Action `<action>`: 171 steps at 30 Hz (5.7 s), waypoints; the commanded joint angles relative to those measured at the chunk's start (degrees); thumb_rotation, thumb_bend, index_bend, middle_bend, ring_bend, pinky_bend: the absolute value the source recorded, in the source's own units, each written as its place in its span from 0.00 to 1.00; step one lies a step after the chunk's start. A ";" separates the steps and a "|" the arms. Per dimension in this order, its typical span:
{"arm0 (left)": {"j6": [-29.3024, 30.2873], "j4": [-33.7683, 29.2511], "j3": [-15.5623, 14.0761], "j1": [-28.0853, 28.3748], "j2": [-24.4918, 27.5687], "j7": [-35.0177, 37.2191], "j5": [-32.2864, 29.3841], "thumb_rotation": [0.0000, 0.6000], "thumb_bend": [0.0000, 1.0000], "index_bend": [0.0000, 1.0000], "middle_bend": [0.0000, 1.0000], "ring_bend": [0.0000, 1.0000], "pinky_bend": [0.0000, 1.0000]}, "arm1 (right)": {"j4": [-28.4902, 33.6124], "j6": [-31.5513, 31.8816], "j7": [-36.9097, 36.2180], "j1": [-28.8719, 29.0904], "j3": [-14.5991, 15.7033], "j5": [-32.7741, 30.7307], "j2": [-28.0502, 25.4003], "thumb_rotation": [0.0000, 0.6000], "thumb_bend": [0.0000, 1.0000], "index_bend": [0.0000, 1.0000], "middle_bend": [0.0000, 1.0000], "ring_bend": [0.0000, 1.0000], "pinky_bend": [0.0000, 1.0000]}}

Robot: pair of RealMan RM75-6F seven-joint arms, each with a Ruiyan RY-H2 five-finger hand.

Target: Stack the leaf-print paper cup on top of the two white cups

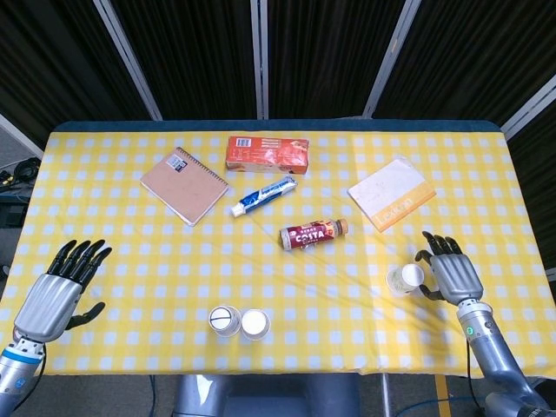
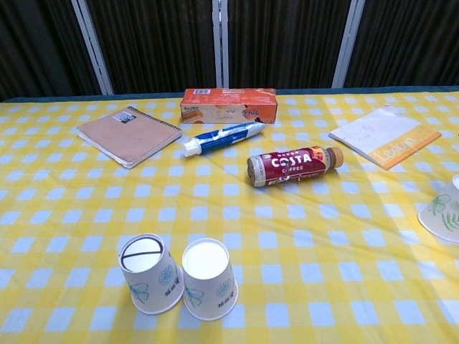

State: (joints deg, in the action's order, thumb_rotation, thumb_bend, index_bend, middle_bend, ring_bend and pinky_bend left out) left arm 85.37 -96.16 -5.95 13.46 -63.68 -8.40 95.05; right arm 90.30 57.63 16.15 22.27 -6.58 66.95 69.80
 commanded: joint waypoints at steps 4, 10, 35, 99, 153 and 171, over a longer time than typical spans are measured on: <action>-0.40 0.09 0.50 -0.20 0.21 0.52 0.01 1.00 0.24 0.00 0.00 0.00 0.00 | -0.97 1.29 -1.82 -0.17 0.48 1.61 1.13 1.00 0.22 0.51 0.13 0.00 0.15; -0.57 0.06 0.96 -0.54 0.37 0.79 0.18 1.00 0.24 0.00 0.00 0.00 0.00 | -0.42 3.15 -3.90 -0.33 0.70 4.61 1.13 1.00 0.22 0.53 0.15 0.00 0.17; -4.65 1.53 2.93 -0.33 0.92 4.59 -3.05 1.00 0.24 0.00 0.00 0.00 0.00 | 15.05 -7.16 -5.56 12.68 -6.66 3.29 -0.70 1.00 0.22 0.56 0.18 0.00 0.20; -7.75 1.77 3.66 -0.10 3.11 8.83 -2.94 1.00 0.24 0.00 0.00 0.00 0.00 | 22.22 3.85 10.82 22.13 -0.19 8.02 17.76 1.00 0.22 0.58 0.19 0.00 0.19; -9.22 1.04 3.99 -0.05 4.13 9.44 -4.04 1.00 0.24 0.00 0.00 0.00 0.00 | 22.20 7.81 17.17 18.69 -0.16 6.30 13.84 1.00 0.16 0.29 0.00 0.00 0.07; -5.63 2.91 5.22 -1.98 0.48 3.53 -5.42 1.00 0.23 0.00 0.00 0.00 0.00 | 1.57 26.65 -7.70 0.04 6.92 16.74 1.72 1.00 0.16 0.17 0.00 0.00 0.00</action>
State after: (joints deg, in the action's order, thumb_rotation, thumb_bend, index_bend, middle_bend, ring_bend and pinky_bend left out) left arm 79.55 -93.48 -0.75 11.67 -62.99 -4.73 89.63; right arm 95.60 81.04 12.21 25.58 -1.13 81.64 73.15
